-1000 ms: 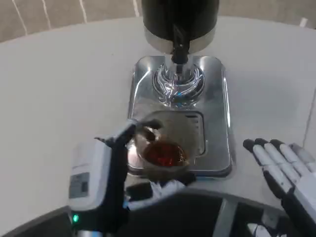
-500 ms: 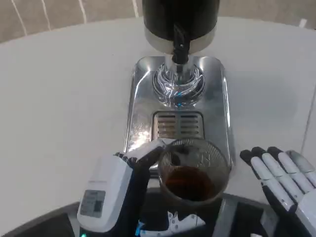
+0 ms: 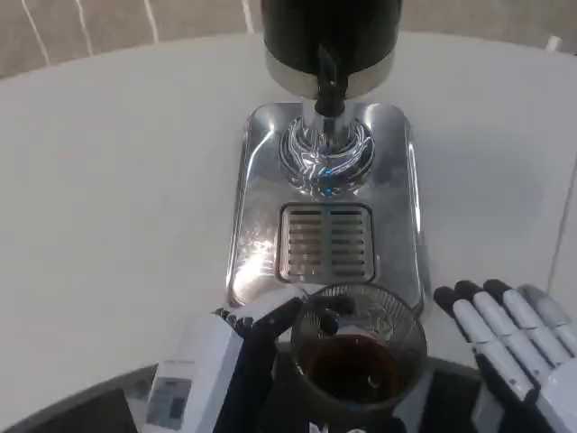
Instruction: Grasp the cup under the faucet to collect the drink, then remove the cup.
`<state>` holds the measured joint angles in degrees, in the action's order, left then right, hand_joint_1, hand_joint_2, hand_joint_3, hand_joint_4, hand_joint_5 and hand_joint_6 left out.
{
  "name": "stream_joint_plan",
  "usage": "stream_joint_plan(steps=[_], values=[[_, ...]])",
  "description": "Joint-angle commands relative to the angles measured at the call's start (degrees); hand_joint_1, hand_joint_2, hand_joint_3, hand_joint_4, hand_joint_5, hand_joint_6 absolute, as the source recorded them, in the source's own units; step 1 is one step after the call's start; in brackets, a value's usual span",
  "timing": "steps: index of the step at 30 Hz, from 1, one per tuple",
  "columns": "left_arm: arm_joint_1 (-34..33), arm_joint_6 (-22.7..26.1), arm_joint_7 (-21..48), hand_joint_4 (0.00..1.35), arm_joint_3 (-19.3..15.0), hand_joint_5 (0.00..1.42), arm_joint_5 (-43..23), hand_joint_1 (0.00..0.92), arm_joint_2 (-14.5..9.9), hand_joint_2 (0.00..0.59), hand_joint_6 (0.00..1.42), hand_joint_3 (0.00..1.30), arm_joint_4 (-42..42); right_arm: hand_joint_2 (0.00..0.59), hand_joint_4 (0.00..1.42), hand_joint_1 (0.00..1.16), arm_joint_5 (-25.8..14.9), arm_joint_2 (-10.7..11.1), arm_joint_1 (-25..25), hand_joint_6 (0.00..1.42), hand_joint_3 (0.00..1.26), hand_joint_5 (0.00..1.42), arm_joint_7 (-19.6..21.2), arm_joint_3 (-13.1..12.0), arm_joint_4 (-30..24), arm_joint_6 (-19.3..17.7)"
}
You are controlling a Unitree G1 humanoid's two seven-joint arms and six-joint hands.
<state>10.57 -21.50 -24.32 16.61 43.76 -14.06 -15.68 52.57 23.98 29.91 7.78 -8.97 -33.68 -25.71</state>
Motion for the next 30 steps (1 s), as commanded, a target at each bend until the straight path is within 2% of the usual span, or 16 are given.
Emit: stream_joint_plan(steps=[1, 8, 30], values=[[-1.06, -2.47, -0.63, 1.31, -1.07, 1.42, -1.20, 0.706, 0.43, 0.061, 1.42, 1.26, 0.12, 0.575, 0.00, 0.19, 1.57, -1.23, 1.27, 0.00, 0.00, 0.00, -1.02, 1.45, -2.57, 0.38], [-1.78, -2.84, -0.27, 1.31, -0.98, 1.42, -1.46, 0.705, 1.46, 0.061, 1.42, 1.26, 0.71, 0.575, 0.00, 0.19, 3.07, -3.05, 1.15, 0.00, 0.00, 0.00, -1.88, 2.96, -4.28, 2.21], [-3.48, -1.99, 0.58, 1.31, -0.28, 1.42, -1.48, 0.705, 3.99, 0.062, 1.42, 1.26, 2.22, 0.575, 0.00, 0.19, 2.27, -3.37, 1.13, 0.00, 0.00, 0.00, -3.27, 3.53, -5.00, 3.55]])
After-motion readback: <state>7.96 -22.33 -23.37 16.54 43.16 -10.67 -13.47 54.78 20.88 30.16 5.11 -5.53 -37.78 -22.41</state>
